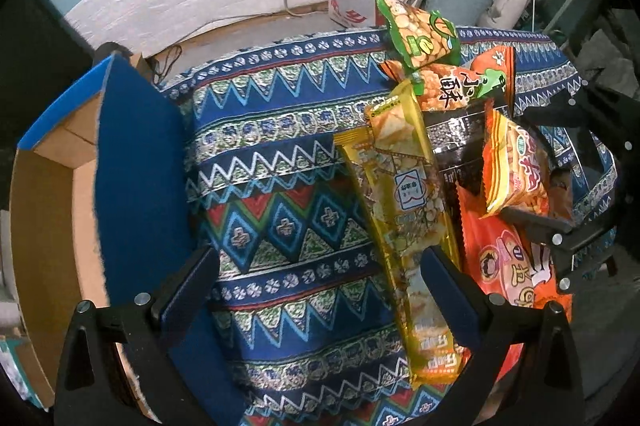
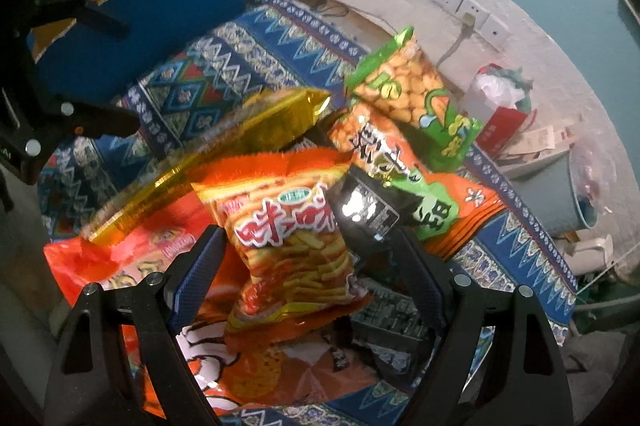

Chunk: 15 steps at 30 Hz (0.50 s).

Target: Organize snacks

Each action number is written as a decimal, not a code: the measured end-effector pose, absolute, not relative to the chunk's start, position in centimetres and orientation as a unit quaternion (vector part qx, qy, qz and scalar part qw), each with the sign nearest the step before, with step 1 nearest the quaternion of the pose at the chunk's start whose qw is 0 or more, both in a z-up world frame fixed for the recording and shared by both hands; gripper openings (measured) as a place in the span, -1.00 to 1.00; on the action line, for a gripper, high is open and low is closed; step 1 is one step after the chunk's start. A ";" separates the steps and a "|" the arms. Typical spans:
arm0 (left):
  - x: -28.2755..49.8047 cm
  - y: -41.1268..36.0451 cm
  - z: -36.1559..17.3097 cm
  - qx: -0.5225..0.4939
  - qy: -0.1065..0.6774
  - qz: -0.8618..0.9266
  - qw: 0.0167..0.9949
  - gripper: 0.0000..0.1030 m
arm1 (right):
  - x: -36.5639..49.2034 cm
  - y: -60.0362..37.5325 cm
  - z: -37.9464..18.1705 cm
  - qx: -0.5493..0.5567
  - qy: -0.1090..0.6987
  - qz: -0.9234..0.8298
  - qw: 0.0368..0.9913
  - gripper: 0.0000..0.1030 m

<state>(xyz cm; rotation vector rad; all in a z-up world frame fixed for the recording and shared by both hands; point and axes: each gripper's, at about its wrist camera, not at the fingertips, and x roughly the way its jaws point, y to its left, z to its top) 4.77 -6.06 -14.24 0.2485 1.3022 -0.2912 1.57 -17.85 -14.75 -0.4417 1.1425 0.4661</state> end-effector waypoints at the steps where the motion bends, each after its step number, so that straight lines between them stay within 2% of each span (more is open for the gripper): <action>1: 4.9 -6.3 -14.5 0.111 0.606 -0.138 0.775 0.98 | 1.6 -18.0 -15.0 -0.206 0.534 0.214 0.792 0.63; 2: 5.1 -6.4 -14.7 0.106 0.610 -0.141 0.772 0.98 | 1.7 -18.2 -15.4 -0.202 0.540 0.214 0.789 0.60; 4: 5.4 -6.7 -15.1 0.099 0.616 -0.145 0.768 0.98 | 1.7 -18.5 -15.8 -0.190 0.548 0.218 0.785 0.17; 7: 5.7 -7.4 -15.6 0.084 0.623 -0.150 0.763 0.98 | 1.6 -19.0 -15.9 -0.165 0.553 0.215 0.788 -0.10; 15: 6.1 -9.4 -16.7 0.075 0.630 -0.159 0.757 0.98 | 1.9 -22.4 -13.4 -0.082 0.528 0.167 0.829 -0.14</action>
